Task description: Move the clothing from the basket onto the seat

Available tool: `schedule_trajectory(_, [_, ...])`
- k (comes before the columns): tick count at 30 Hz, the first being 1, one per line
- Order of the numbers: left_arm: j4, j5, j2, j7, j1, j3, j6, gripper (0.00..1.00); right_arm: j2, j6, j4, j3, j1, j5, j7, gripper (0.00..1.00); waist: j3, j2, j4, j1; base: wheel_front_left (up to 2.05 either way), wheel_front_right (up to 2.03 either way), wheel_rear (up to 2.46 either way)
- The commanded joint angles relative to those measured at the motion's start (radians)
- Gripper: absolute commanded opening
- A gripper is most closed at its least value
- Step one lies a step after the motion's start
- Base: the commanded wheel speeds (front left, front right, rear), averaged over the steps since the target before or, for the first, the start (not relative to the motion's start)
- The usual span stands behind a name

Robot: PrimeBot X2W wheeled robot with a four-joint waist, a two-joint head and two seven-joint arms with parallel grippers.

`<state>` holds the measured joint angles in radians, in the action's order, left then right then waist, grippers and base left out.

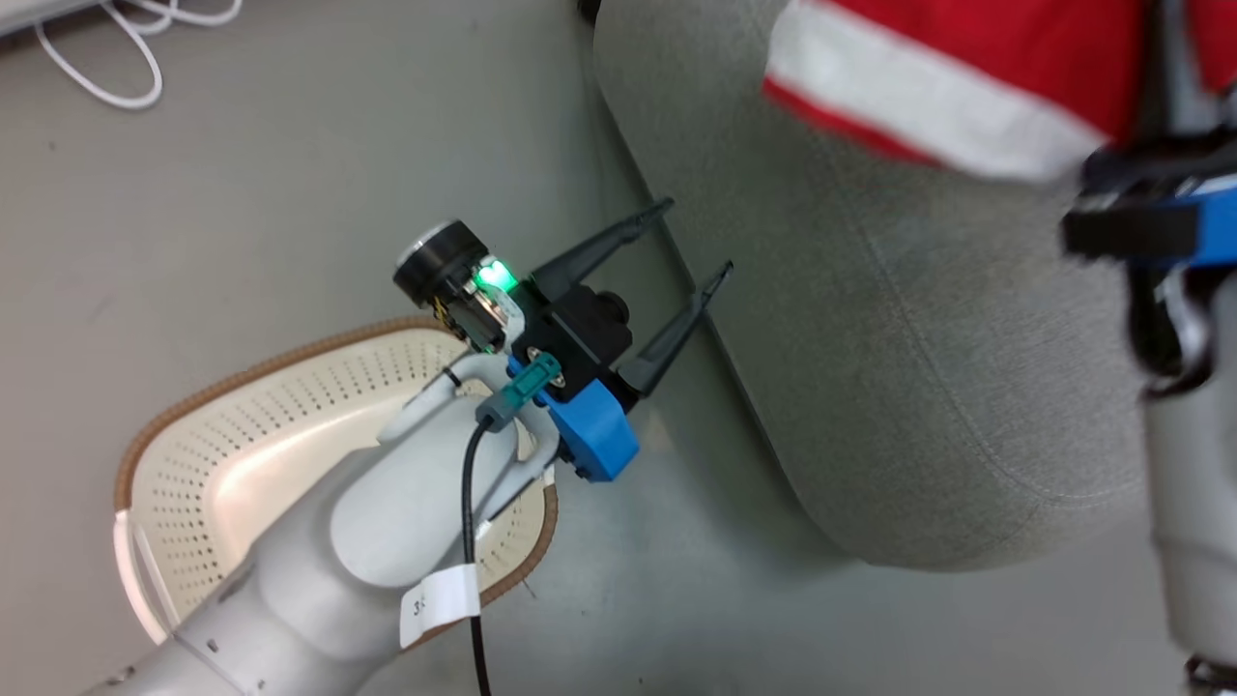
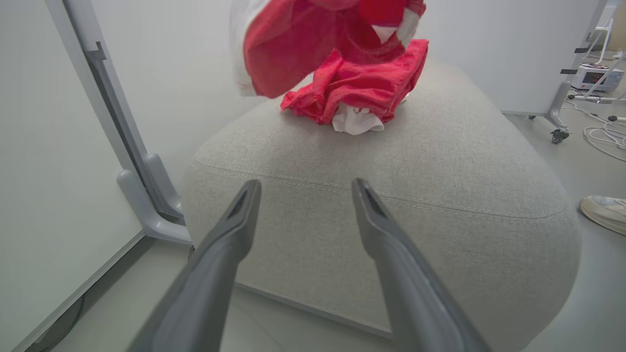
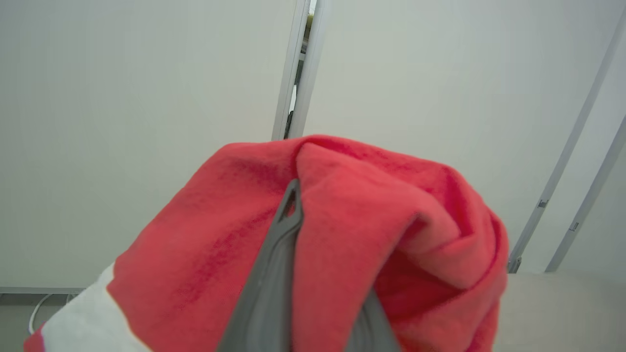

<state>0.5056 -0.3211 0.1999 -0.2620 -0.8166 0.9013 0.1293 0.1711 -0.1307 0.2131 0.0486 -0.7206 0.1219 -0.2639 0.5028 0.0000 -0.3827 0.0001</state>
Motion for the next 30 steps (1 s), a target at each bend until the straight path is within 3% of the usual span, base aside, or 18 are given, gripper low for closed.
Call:
schedule_trajectory(1, [-0.003, 0.008, 0.012, -0.004, -0.019, -0.005, 0.002, 1.0, 0.01, 0.0, -0.004, 0.01, -0.028, -0.002, -0.001, 0.0, 0.055, 0.0, 0.008, -0.0001, 0.0, 0.0, 0.0])
schedule_trajectory(10, [-0.038, 0.046, 0.067, 0.007, -0.097, -0.003, 0.0, 1.0, 0.138, 0.0, -0.032, 0.275, -0.256, 0.018, -0.001, 0.0, 0.226, 0.0, 0.02, -0.0001, 0.0, 0.0, 0.0])
schedule_trajectory(14, [-0.068, 0.06, 0.084, 0.022, -0.124, -0.001, -0.003, 1.0, 0.206, 0.0, 0.004, 0.398, -0.299, 0.031, -0.001, 0.0, 0.291, 0.0, 0.018, -0.0001, 0.0, 0.0, 0.0])
schedule_trajectory(18, [-0.093, 0.067, 0.1, 0.035, -0.145, 0.0, -0.005, 1.0, 0.232, 0.0, 0.059, 0.494, -0.289, 0.052, -0.001, 0.0, 0.341, 0.0, 0.021, -0.0001, 0.0, 0.0, 0.0])
schedule_trajectory(30, [-0.135, 0.068, 0.112, 0.042, -0.158, 0.014, -0.015, 1.0, 0.118, 0.0, 0.276, 0.537, -0.201, -0.033, -0.001, 0.0, 0.398, 0.0, 0.049, -0.0001, 0.0, 0.0, 0.0])
